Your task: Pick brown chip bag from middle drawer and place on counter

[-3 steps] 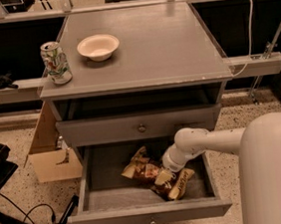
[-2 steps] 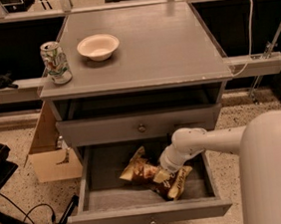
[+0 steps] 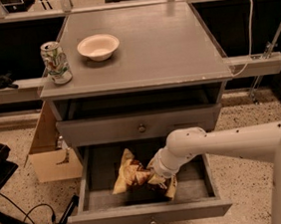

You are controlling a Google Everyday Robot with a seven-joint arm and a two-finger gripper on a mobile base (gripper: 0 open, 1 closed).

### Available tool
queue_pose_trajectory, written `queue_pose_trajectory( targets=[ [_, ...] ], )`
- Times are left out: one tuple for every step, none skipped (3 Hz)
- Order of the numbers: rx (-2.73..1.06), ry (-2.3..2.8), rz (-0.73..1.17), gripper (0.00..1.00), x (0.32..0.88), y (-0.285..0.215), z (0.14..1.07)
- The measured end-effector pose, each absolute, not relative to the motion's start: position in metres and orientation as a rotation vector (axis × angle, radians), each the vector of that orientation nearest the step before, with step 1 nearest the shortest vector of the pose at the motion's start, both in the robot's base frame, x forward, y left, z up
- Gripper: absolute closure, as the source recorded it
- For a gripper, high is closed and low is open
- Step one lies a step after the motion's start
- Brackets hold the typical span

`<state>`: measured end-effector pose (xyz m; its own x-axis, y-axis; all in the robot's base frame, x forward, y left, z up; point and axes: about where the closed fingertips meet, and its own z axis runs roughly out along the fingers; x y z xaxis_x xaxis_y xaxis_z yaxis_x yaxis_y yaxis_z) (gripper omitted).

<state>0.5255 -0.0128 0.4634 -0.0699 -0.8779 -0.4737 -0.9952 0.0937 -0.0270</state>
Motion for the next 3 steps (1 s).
queue_pose_trajectory(
  targets=[
    [-1.933, 1.892, 0.452, 1.0, 0.501, -0.008, 0.513],
    [-2.002, 1.788, 0.448, 1.0, 0.491, -0.027, 0.585],
    [-2.067, 1.748, 0.393, 1.0, 0.486, -0.044, 0.67]
  ],
)
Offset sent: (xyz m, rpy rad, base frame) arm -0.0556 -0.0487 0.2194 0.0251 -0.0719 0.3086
